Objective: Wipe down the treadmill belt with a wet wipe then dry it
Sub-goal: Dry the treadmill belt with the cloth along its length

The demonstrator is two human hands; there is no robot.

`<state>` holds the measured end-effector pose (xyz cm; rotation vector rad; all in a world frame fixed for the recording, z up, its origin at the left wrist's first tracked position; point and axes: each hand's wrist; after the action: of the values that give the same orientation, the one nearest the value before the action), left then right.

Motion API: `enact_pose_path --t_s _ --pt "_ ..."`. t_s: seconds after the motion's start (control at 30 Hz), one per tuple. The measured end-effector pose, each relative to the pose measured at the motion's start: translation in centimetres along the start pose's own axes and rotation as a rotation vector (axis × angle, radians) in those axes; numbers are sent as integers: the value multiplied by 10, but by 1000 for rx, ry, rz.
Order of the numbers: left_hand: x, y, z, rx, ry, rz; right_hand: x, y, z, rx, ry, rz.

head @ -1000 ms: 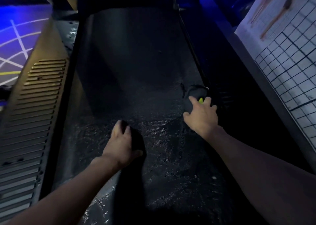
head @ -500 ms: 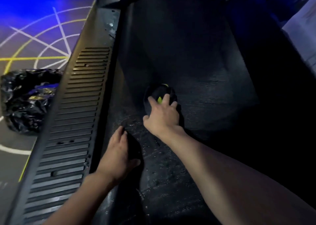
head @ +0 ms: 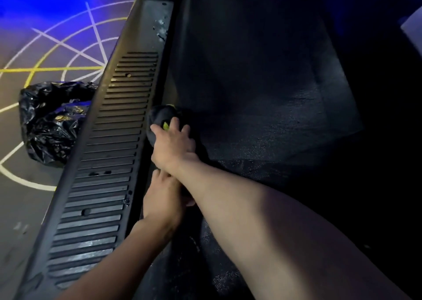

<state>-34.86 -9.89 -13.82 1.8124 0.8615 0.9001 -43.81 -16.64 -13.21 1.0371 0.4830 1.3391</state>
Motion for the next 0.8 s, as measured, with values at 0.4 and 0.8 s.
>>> enact_pose_path --t_s 0.4,0.8 --pt "2 -22 -47 -189 203 181 46 41 -79 77 -46 -2" --pt "1 -53 -162 -205 27 433 118 97 -216 61 -323 -117"
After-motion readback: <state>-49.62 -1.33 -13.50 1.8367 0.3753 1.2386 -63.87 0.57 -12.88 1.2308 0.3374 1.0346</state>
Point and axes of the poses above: each hand's wrist, its own x-axis away from the middle knuckle, its own y-axis out of the back of the hand, z = x × y
